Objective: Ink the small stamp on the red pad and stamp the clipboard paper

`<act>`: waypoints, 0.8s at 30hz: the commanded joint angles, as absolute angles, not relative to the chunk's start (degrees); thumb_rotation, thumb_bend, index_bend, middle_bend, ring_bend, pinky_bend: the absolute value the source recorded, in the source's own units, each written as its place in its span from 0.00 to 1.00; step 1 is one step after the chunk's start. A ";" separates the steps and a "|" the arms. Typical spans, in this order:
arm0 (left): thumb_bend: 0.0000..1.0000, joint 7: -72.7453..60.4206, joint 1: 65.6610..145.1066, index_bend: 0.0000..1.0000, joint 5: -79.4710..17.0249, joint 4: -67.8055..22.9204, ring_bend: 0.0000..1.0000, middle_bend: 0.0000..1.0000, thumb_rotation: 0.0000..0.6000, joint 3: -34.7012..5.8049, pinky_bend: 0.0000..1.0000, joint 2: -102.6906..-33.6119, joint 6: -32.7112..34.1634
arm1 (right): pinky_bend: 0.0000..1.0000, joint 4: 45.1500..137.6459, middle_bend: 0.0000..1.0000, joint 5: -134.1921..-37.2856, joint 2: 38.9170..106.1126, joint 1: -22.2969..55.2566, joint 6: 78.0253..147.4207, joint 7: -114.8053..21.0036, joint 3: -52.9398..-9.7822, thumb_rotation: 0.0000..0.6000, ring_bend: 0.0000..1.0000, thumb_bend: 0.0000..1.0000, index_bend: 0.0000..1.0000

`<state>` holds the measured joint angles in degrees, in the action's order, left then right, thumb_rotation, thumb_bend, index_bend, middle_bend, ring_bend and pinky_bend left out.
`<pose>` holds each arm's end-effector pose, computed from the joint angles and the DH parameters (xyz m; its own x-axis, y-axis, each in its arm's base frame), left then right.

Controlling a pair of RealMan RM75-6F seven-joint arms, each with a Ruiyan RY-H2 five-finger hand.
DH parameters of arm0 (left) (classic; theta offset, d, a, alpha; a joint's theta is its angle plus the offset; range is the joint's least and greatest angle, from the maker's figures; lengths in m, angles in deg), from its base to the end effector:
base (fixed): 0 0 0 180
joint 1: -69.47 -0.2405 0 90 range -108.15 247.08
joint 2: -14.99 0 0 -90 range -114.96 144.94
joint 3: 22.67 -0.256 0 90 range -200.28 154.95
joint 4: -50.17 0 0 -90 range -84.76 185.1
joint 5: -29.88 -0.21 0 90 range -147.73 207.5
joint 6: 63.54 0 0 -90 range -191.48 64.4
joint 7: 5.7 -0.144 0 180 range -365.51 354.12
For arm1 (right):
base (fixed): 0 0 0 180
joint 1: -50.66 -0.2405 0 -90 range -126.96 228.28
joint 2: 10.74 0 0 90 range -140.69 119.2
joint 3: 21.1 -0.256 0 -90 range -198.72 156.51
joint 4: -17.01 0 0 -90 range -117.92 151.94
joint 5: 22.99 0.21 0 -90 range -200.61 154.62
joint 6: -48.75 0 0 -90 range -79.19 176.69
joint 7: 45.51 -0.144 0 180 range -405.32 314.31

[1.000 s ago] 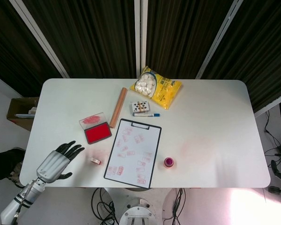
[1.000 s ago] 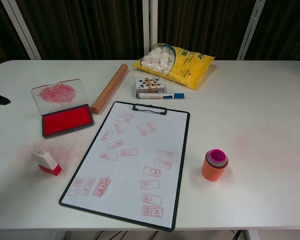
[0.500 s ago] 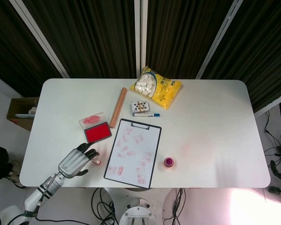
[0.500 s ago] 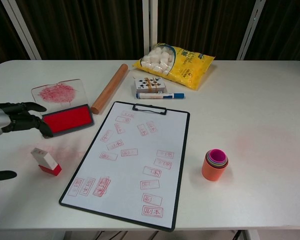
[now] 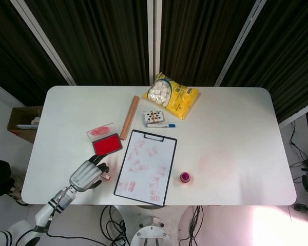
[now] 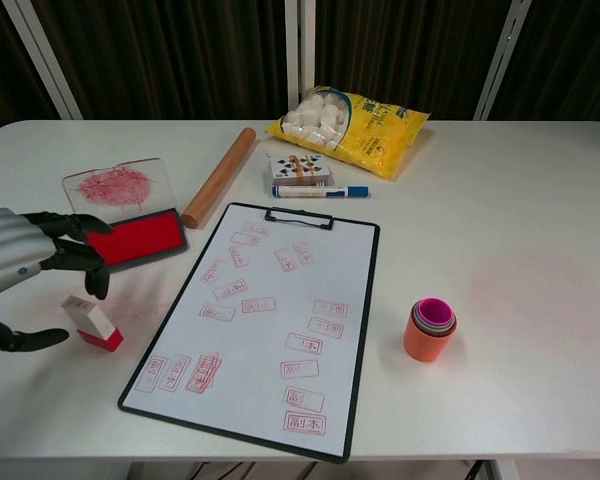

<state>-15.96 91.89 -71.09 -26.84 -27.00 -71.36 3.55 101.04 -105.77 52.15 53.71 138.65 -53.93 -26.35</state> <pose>-0.2429 0.2190 -0.0144 0.6117 0.1843 0.7693 0.6938 -0.5922 -0.4097 -0.3595 -0.1423 0.2033 0.4206 0.0858 0.9032 -0.8996 0.1682 0.4030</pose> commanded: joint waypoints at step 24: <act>0.32 -14.80 94.17 0.49 -69.09 -25.15 0.13 0.45 1.00 -27.91 0.21 -73.08 2.90 | 0.00 101.43 0.00 -104.96 52.33 52.87 136.26 -52.10 -26.13 1.00 0.00 0.31 0.00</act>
<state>-14.91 94.16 -69.14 -25.21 -27.86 -73.01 2.82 101.44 -104.97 52.32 52.87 136.28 -52.11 -26.14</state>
